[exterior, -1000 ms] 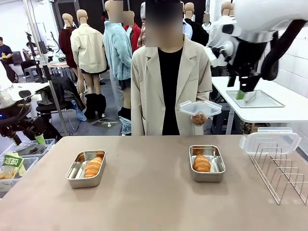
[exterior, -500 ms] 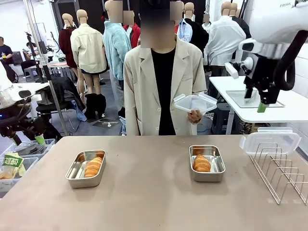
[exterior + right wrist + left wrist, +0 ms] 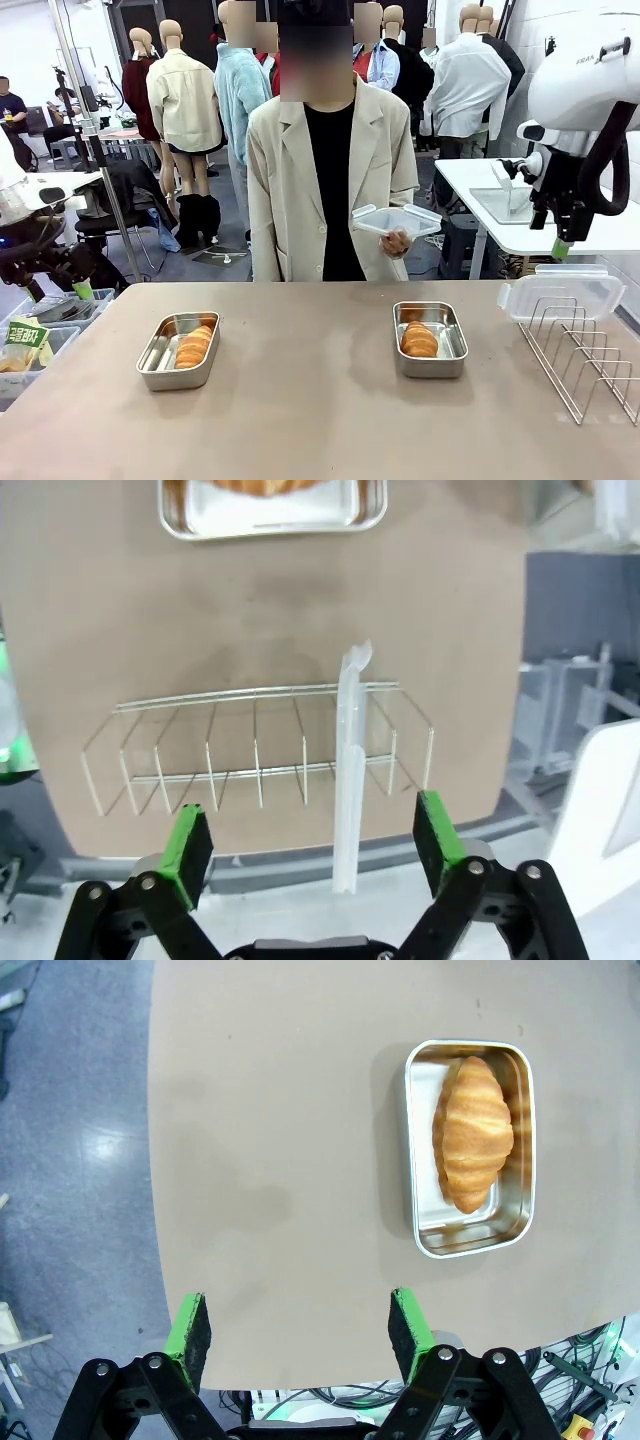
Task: Place the bread in airtight containers.
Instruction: Pick up one Airtight Container lid and hand it to the human.
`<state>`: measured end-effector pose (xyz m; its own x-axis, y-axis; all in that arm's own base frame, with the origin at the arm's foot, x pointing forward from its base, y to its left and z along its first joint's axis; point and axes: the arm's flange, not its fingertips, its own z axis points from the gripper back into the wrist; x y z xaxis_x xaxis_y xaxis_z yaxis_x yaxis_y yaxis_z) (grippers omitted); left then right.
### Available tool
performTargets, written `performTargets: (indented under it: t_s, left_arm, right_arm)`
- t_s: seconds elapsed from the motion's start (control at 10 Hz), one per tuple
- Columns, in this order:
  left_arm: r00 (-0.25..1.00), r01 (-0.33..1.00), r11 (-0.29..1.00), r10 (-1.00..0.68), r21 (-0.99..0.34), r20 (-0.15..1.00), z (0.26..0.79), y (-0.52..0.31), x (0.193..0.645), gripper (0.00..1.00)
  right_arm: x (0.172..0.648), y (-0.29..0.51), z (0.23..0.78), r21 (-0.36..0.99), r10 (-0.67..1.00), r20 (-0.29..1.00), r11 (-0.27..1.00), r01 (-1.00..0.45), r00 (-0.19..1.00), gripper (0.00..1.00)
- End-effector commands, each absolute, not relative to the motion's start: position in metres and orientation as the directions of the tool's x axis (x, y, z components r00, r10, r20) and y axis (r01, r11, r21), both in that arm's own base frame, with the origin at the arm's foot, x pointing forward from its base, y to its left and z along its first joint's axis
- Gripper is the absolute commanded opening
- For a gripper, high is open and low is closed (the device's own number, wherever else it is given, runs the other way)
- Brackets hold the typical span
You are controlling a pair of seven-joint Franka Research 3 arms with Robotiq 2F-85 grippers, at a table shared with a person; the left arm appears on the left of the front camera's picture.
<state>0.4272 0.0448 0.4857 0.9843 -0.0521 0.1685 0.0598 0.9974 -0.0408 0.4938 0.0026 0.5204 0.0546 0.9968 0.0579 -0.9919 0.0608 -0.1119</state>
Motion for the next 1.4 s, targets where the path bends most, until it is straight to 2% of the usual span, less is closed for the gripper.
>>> performTargets:
  t_s: [0.0, 0.1, 1.3]
  left_arm:
    - [0.983, 0.048, 0.998, -0.040, -0.042, 0.177, 0.486, 0.045, 0.428, 0.92]
    - [0.983, 0.048, 0.998, -0.040, -0.042, 0.177, 0.486, 0.045, 0.428, 0.92]
    - [0.983, 0.048, 0.998, -0.040, -0.042, 0.177, 0.486, 0.045, 0.428, 0.92]
  right_arm:
    - [0.494, -0.002, 0.506, -0.119, 0.996, 0.053, 0.079, -0.990, 0.073, 1.00]
    - [0.494, 0.003, 0.520, -0.112, 0.997, 0.058, 0.061, -0.992, 0.055, 1.00]
    - [0.494, 0.003, 0.520, -0.112, 0.997, 0.058, 0.061, -0.992, 0.055, 1.00]
